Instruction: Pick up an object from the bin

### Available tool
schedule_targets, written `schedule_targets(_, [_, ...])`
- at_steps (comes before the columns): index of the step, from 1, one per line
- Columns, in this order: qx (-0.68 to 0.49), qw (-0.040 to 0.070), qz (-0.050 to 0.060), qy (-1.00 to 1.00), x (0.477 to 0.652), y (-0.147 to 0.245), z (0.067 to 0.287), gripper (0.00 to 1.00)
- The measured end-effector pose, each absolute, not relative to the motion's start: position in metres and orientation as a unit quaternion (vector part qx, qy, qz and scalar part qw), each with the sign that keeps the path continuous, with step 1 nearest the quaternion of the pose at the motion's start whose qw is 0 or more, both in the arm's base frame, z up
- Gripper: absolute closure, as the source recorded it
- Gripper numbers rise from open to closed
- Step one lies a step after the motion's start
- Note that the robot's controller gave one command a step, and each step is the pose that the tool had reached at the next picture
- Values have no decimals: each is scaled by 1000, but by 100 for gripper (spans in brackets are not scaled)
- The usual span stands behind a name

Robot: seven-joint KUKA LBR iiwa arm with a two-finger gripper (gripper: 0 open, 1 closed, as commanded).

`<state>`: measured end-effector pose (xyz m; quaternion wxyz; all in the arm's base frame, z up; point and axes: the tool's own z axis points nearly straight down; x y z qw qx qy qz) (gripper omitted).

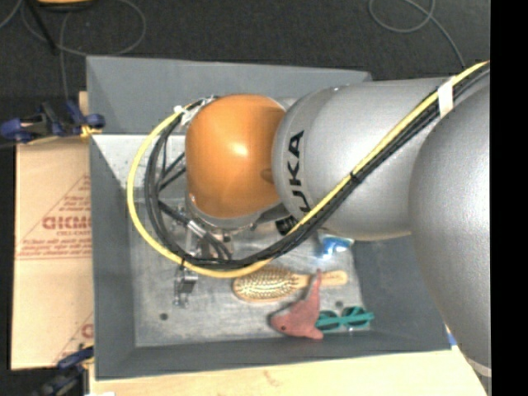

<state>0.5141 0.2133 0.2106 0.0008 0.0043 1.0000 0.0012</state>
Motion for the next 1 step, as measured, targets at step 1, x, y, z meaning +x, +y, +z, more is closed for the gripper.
schedule_targets(1, [5, 1, 1, 1000, 514, 213, 211, 0])
